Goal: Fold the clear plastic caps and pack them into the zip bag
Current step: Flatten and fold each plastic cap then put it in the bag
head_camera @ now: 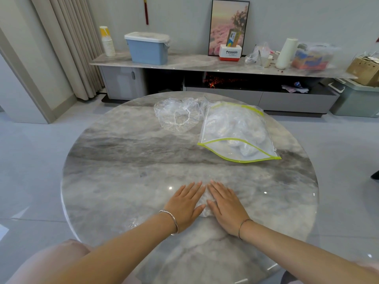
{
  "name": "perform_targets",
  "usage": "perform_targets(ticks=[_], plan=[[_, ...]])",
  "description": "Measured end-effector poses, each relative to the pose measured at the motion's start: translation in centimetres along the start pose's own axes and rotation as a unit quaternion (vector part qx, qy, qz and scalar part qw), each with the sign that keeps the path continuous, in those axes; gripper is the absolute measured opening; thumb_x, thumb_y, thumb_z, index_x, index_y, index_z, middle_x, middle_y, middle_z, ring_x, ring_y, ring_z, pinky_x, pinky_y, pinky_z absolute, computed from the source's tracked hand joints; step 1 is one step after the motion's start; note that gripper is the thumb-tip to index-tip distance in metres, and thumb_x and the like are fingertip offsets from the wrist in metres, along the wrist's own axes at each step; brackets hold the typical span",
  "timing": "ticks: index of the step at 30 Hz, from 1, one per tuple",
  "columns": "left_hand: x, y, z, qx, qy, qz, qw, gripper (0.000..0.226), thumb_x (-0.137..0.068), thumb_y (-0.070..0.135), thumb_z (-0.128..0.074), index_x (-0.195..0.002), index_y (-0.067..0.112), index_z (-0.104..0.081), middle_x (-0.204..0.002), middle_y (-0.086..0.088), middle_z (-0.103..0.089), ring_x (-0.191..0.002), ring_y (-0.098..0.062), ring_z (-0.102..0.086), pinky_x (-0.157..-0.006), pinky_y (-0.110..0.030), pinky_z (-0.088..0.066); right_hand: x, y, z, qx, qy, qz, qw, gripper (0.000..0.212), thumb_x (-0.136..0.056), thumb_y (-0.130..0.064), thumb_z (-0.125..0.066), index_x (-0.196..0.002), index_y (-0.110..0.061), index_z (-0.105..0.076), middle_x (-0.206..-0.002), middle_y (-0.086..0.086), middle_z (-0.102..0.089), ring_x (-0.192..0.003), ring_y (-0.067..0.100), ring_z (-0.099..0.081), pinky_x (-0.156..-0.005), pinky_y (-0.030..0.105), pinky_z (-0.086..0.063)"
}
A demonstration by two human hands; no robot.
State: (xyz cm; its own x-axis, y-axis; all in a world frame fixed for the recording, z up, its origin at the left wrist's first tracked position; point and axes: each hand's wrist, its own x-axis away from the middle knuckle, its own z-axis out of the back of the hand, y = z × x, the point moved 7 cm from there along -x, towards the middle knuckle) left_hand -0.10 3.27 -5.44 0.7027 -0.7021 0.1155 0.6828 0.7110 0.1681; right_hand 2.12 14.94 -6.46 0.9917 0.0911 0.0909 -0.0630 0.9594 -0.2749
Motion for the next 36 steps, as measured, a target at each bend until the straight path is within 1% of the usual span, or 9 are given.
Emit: perform_targets(ticks=[4, 8, 10, 12, 15, 19, 24, 29, 36], plan=[[0.0, -0.3, -1.1, 0.004, -0.015, -0.007, 1.000, 0.093, -0.065, 0.059, 0.022, -0.150, 0.023, 0.006, -0.158, 0.004, 0.010, -0.145, -0.013, 0.009, -0.114, -0.027, 0.009, 0.3, 0.3, -0.6, 0.015, -0.018, 0.002, 1.000, 0.090, -0.070, -0.059, 0.015, -0.151, -0.023, -0.001, -0.158, -0.010, 0.007, -0.144, 0.005, 0.011, -0.112, 0.023, 0.014], [0.1, -0.1, -0.9, -0.006, -0.028, 0.000, 1.000, 0.072, -0.089, 0.060, 0.004, -0.150, 0.023, 0.007, -0.157, 0.004, 0.013, -0.144, -0.014, 0.013, -0.115, -0.028, 0.011, 0.4, 0.1, -0.2, 0.023, -0.017, 0.009, 1.000, 0.091, -0.069, -0.059, 0.016, -0.151, -0.023, -0.001, -0.158, -0.009, 0.007, -0.144, 0.006, 0.011, -0.110, 0.023, 0.018], [0.2, -0.3, 0.3, -0.008, -0.005, -0.006, 1.000, 0.079, -0.086, 0.068, 0.004, -0.151, 0.022, 0.002, -0.157, 0.005, 0.012, -0.143, -0.012, 0.013, -0.114, -0.029, 0.011, 0.4, -0.2, 1.0, 0.007, 0.003, 0.020, 1.000, 0.090, -0.071, -0.060, 0.012, -0.151, -0.023, -0.006, -0.158, -0.011, 0.003, -0.144, 0.007, 0.008, -0.109, 0.022, 0.017], [0.6, -0.2, 2.6, -0.016, 0.072, -0.034, 0.997, 0.087, -0.083, 0.072, -0.001, -0.148, 0.019, -0.023, -0.157, 0.002, -0.013, -0.144, -0.013, -0.009, -0.117, -0.031, -0.006, 0.4, -0.7, 3.1, -0.014, 0.050, 0.055, 0.997, 0.081, -0.081, -0.058, -0.003, -0.150, -0.020, -0.020, -0.156, -0.010, -0.014, -0.143, 0.007, -0.006, -0.114, 0.021, 0.008], [1.6, 0.4, 4.7, 0.014, 0.160, -0.106, 0.981, 0.056, -0.084, 0.064, -0.040, -0.117, 0.023, -0.058, -0.124, 0.003, -0.055, -0.114, -0.015, -0.049, -0.099, -0.028, -0.037, 1.5, -1.4, 5.3, -0.015, 0.126, 0.132, 0.983, 0.050, -0.089, -0.045, -0.035, -0.129, -0.021, -0.055, -0.132, -0.007, -0.052, -0.117, 0.008, -0.045, -0.102, 0.016, -0.021], [2.1, 0.4, 3.9, 0.021, 0.106, -0.126, 0.986, 0.045, -0.075, 0.055, -0.052, -0.106, 0.026, -0.065, -0.107, 0.008, -0.061, -0.094, -0.014, -0.058, -0.079, -0.027, -0.047, 2.5, -1.6, 3.8, -0.008, 0.075, 0.157, 0.985, 0.039, -0.085, -0.044, -0.044, -0.109, -0.022, -0.065, -0.105, -0.011, -0.064, -0.094, 0.009, -0.060, -0.086, 0.014, -0.029], [1.8, -0.4, 2.0, 0.022, 0.031, -0.090, 0.995, 0.054, -0.081, 0.045, -0.048, -0.128, 0.019, -0.055, -0.125, 0.001, -0.057, -0.108, -0.023, -0.055, -0.088, -0.033, -0.044, 2.6, -1.5, 2.6, 0.074, 0.071, 0.189, 0.977, 0.045, -0.075, -0.056, -0.048, -0.105, -0.026, -0.064, -0.103, -0.014, -0.061, -0.088, 0.004, -0.060, -0.080, 0.018, -0.042], [1.3, -0.4, 2.2, 0.032, 0.033, -0.045, 0.998, 0.043, -0.089, 0.020, -0.044, -0.132, 0.019, -0.049, -0.128, 0.000, -0.052, -0.113, -0.023, -0.049, -0.090, -0.030, -0.037, 1.8, -1.5, 2.7, 0.015, 0.062, 0.164, 0.984, 0.038, -0.077, -0.033, -0.046, -0.109, -0.020, -0.063, -0.104, -0.007, -0.062, -0.092, 0.014, -0.058, -0.084, 0.023, -0.039], [1.4, -2.5, 3.2, 0.182, 0.074, 0.078, 0.977, 0.025, -0.094, 0.036, -0.050, -0.115, 0.026, -0.059, -0.093, 0.001, -0.066, -0.082, -0.019, -0.057, -0.074, -0.027, -0.043, 1.3, 0.8, 3.4, -0.322, 0.065, -0.015, 0.944, 0.011, -0.084, -0.018, -0.067, -0.084, -0.027, -0.061, -0.082, -0.009, -0.067, -0.068, 0.002, -0.055, -0.067, 0.017, -0.044]])
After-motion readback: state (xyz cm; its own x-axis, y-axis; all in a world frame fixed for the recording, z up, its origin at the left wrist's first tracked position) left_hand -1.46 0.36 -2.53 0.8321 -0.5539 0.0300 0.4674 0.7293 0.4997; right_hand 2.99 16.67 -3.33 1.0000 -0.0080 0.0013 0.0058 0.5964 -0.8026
